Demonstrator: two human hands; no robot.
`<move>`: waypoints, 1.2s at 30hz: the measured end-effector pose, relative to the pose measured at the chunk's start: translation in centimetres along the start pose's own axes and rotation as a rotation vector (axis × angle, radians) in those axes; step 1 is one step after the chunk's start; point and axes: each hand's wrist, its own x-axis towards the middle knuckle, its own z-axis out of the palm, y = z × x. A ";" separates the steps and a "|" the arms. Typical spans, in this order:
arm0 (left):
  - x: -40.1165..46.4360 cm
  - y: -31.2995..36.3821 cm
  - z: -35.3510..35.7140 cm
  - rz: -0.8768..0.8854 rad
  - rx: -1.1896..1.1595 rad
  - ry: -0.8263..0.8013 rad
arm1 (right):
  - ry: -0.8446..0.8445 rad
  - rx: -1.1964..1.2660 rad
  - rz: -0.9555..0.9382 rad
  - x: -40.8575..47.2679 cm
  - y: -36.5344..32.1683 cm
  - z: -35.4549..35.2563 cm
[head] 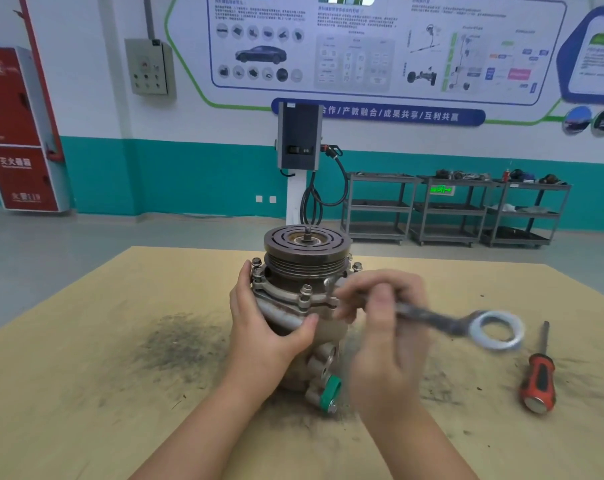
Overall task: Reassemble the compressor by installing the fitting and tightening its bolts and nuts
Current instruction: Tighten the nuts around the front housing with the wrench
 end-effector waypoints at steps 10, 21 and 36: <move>0.0 0.1 0.0 -0.011 0.027 0.027 | 0.411 0.608 0.816 3.2 2.2 -2.7; 0.0 0.0 0.1 0.018 0.021 0.044 | 0.412 0.272 0.366 0.4 1.3 -0.8; 0.2 -0.4 0.2 0.002 -0.003 0.053 | -0.124 -0.027 0.048 -1.1 -0.6 1.0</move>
